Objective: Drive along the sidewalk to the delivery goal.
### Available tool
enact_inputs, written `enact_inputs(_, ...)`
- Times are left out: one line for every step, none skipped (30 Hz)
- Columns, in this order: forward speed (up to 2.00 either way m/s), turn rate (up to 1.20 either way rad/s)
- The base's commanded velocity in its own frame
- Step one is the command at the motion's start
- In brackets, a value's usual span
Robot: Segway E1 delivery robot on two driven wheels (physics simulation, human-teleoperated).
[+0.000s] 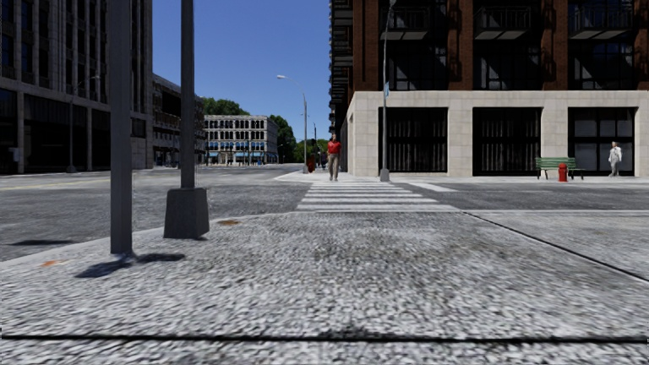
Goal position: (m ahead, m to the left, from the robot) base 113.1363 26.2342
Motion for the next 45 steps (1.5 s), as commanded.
enact_inputs(2.00,-0.31)
enact_inputs(2.00,-0.32)
enact_inputs(2.00,-0.32)
enact_inputs(1.91,-0.32)
enact_inputs(1.88,-0.32)
enact_inputs(1.88,-0.32)
enact_inputs(1.87,-0.33)
enact_inputs(1.87,-0.33)
enact_inputs(1.87,-0.37)
enact_inputs(1.87,-0.38)
enact_inputs(1.87,-0.38)
enact_inputs(1.90,-0.38)
enact_inputs(1.96,-0.38)
enact_inputs(1.98,-0.38)
enact_inputs(1.98,-0.38)
enact_inputs(1.98,-0.38)
enact_inputs(1.98,-0.38)
enact_inputs(1.98,-0.41)
enact_inputs(1.98,-0.45)
enact_inputs(1.98,-0.46)
enact_inputs(1.98,-0.46)
enact_inputs(1.98,-0.46)
enact_inputs(1.98,-0.46)
enact_inputs(1.98,-0.46)
enact_inputs(1.98,-0.46)
enact_inputs(1.98,-0.46)
enact_inputs(1.98,-0.46)
enact_inputs(1.98,-0.46)
enact_inputs(1.98,-0.46)
enact_inputs(1.98,-0.46)
enact_inputs(1.98,-0.46)
enact_inputs(1.98,-0.46)
enact_inputs(1.98,-0.45)
enact_inputs(1.98,-0.40)
enact_inputs(1.98,-0.30)
enact_inputs(1.98,-0.15)
enact_inputs(1.98,-0.15)
enact_inputs(1.98,-0.07)
enact_inputs(1.98,0.00)
enact_inputs(1.98,0.00)
enact_inputs(1.99,0.00)
enact_inputs(1.99,0.00)
enact_inputs(1.99,0.00)
enact_inputs(1.99,0.00)
enact_inputs(1.99,0.00)
